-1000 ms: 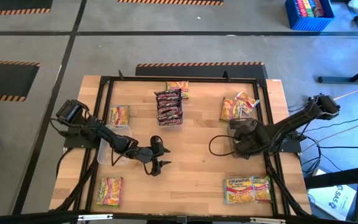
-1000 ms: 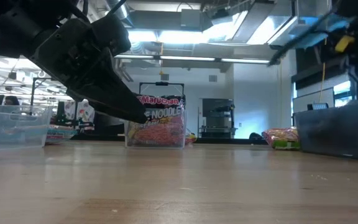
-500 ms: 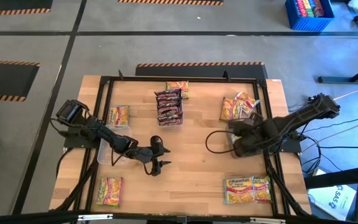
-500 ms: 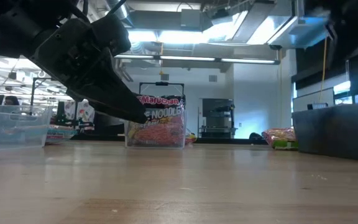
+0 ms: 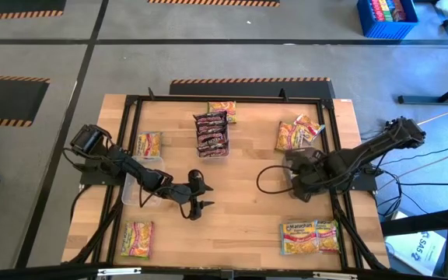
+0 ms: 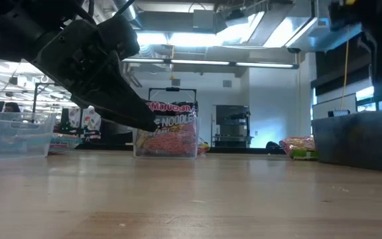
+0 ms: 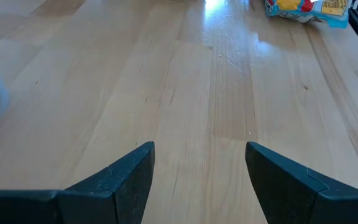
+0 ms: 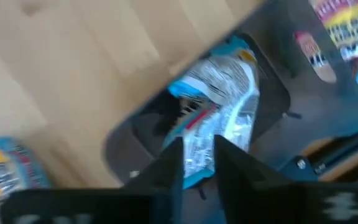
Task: Sort Maruchan noodles
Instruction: Put the blue noodle pack into the black bin
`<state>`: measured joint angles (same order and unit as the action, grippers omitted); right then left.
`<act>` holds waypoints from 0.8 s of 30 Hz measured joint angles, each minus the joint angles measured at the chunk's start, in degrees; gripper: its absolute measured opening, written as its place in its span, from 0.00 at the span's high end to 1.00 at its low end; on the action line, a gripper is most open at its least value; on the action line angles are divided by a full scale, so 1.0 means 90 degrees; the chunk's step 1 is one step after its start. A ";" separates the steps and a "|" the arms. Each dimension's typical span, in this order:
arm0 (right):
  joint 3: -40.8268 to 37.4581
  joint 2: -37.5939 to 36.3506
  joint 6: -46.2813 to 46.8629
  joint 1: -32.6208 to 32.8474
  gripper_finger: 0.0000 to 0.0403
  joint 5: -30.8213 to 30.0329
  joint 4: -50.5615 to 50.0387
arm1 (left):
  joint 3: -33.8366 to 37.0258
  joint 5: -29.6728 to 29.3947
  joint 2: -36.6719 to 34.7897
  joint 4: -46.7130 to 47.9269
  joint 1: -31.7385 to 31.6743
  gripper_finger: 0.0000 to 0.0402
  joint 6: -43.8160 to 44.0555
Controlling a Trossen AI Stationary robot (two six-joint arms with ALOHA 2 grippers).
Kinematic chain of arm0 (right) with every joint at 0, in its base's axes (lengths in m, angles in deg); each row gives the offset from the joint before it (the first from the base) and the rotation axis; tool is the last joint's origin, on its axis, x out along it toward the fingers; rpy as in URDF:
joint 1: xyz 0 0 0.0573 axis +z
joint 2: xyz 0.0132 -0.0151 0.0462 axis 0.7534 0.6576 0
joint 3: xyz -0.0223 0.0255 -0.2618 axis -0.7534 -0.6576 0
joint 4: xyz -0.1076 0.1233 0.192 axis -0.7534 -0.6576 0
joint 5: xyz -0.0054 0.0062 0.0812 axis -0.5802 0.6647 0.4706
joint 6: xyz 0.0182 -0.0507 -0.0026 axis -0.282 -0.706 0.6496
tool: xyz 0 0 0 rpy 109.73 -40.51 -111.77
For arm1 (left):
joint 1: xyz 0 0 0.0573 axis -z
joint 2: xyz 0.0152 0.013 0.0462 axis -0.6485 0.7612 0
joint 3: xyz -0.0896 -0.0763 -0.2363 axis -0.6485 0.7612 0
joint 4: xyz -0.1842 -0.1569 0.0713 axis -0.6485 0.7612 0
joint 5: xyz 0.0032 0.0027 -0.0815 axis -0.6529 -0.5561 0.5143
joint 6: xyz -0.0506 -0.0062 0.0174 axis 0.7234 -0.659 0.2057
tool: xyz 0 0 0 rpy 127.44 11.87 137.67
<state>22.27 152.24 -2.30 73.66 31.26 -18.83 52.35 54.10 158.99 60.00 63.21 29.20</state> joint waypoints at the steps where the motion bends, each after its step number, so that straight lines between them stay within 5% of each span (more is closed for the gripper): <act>1: -0.0122 0.0000 0.0091 0.0000 0.78 -0.0001 0.0002 | 0.0000 0.0001 0.0000 0.0000 0.0000 0.39 0.0000; 8: -0.0845 0.0000 0.0311 -0.0005 0.39 0.0028 0.0431 | 0.0000 0.0000 0.0000 0.0000 0.0000 0.39 0.0002; 13: -0.1205 0.0002 0.0526 -0.0005 0.26 -0.0037 0.0912 | 0.0000 0.0000 0.0000 0.0000 -0.0032 0.39 0.0005; 19: -0.1631 0.0048 0.0652 -0.0005 0.28 -0.0137 0.1160 | 0.0000 0.0001 0.0000 0.0000 -0.0032 0.39 0.0005; 24: -0.1831 0.0051 0.0642 -0.0005 0.47 -0.0196 0.1314 | -0.0001 0.0000 0.0000 -0.0008 -0.0032 0.39 0.0007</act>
<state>5.79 152.70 3.48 73.61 29.50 -7.00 52.35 54.10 158.99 59.93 62.93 29.27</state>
